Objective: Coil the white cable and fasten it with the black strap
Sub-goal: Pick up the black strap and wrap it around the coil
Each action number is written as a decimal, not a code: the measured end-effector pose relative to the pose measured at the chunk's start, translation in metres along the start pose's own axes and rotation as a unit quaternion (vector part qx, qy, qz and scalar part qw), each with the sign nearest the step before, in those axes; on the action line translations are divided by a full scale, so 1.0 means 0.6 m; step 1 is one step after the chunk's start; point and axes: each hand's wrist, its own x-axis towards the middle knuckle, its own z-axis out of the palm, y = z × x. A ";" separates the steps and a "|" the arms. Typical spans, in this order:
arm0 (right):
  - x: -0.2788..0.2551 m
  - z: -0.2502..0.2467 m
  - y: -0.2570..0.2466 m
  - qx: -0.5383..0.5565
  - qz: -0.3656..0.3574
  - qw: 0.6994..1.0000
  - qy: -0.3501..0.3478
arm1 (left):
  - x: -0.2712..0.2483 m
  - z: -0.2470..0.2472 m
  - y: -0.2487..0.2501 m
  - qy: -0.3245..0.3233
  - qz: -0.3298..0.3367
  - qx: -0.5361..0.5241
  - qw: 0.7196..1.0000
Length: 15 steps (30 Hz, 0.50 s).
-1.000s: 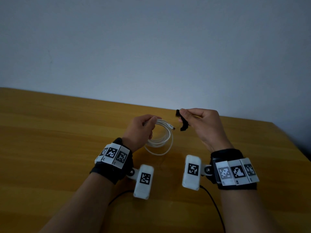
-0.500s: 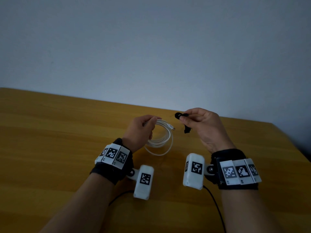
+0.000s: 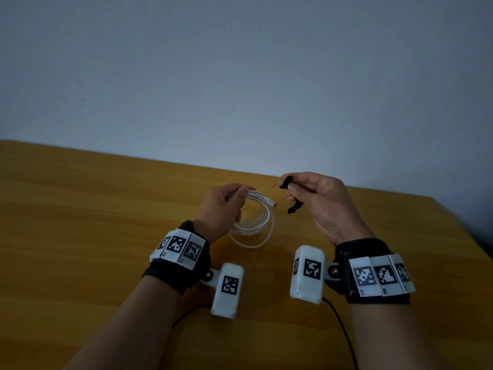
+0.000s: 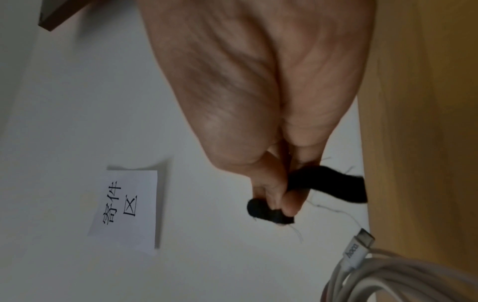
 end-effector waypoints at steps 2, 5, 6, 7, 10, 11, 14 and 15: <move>-0.001 -0.001 0.000 -0.011 0.003 1.000 0.001 | 0.001 0.000 -0.001 0.000 -0.001 -0.006 1.000; -0.004 -0.003 -0.003 -0.020 0.003 1.000 -0.012 | 0.002 0.001 -0.002 0.002 -0.002 -0.007 1.000; -0.005 -0.003 -0.004 -0.016 0.000 1.000 -0.021 | 0.002 0.001 -0.002 0.003 -0.002 -0.007 1.000; -0.006 -0.003 -0.005 -0.010 -0.001 1.000 -0.030 | 0.002 0.001 -0.002 0.004 -0.002 -0.008 1.000; -0.007 -0.001 -0.007 -0.004 -0.008 0.999 -0.032 | 0.001 0.000 -0.001 0.006 0.000 -0.011 1.000; -0.007 -0.001 -0.008 -0.013 -0.012 1.000 -0.022 | 0.001 0.000 -0.001 0.006 0.001 -0.011 1.000; -0.004 -0.001 -0.008 -0.038 -0.018 0.999 0.017 | 0.000 0.000 0.001 0.004 0.002 -0.009 1.000; -0.003 -0.001 -0.007 -0.036 -0.023 0.999 0.031 | 0.000 0.000 0.001 0.004 0.002 -0.007 1.000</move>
